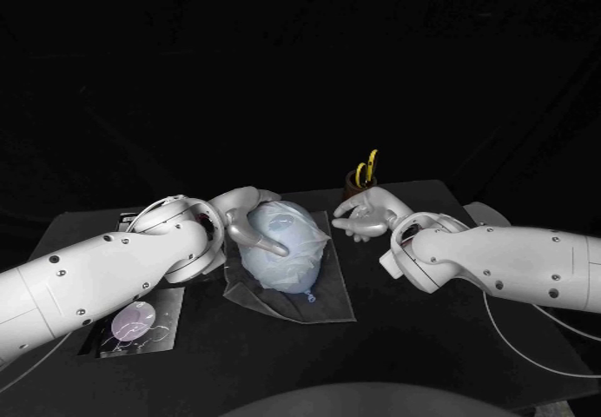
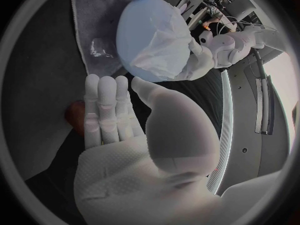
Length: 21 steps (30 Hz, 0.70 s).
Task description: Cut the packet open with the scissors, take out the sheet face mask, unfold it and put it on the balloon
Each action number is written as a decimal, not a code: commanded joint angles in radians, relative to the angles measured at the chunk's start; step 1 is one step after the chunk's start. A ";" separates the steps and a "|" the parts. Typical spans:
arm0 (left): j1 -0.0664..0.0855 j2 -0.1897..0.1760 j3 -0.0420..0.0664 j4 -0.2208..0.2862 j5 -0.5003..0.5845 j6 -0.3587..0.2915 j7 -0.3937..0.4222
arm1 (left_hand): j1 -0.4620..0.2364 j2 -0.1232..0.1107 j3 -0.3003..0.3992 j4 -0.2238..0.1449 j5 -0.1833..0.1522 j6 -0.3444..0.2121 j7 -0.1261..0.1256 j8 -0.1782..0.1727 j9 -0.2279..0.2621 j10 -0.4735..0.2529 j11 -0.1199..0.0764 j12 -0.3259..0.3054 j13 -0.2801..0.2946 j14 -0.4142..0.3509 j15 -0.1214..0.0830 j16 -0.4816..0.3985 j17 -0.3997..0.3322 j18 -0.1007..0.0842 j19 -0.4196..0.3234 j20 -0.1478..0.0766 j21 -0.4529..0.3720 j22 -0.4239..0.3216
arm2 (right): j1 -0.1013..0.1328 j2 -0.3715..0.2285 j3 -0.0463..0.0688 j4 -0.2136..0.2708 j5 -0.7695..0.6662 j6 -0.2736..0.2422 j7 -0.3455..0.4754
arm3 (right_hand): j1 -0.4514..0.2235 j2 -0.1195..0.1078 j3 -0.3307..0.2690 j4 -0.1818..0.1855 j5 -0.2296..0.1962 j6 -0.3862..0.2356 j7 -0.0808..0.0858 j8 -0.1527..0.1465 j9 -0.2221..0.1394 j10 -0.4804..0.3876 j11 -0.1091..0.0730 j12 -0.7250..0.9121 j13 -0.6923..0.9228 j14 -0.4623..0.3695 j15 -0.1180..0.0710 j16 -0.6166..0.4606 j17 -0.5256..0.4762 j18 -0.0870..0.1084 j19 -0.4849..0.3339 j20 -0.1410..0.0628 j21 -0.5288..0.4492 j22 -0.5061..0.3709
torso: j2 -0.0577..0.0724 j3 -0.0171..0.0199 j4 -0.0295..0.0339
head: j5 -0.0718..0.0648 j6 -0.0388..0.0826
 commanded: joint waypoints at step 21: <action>-0.001 -0.047 -0.002 0.050 0.107 -0.155 0.135 | 0.026 0.002 0.007 0.001 0.002 -0.054 0.094 -0.018 -0.013 0.021 -0.005 0.000 0.002 0.056 0.007 0.021 0.014 -0.003 0.004 0.004 0.007 0.002 | 0.114 0.118 0.004 -0.029 -0.092 0.103 0.028 | -0.009 0.031 -0.051 0.007 0.000 0.070 -0.014 -0.029 -0.140 0.262 -0.009 0.868 0.668 0.282 -0.015 0.475 0.676 -0.053 0.242 -0.024 0.481 0.305 | 0.002 -0.0016 0.0016 | 0.026 0.021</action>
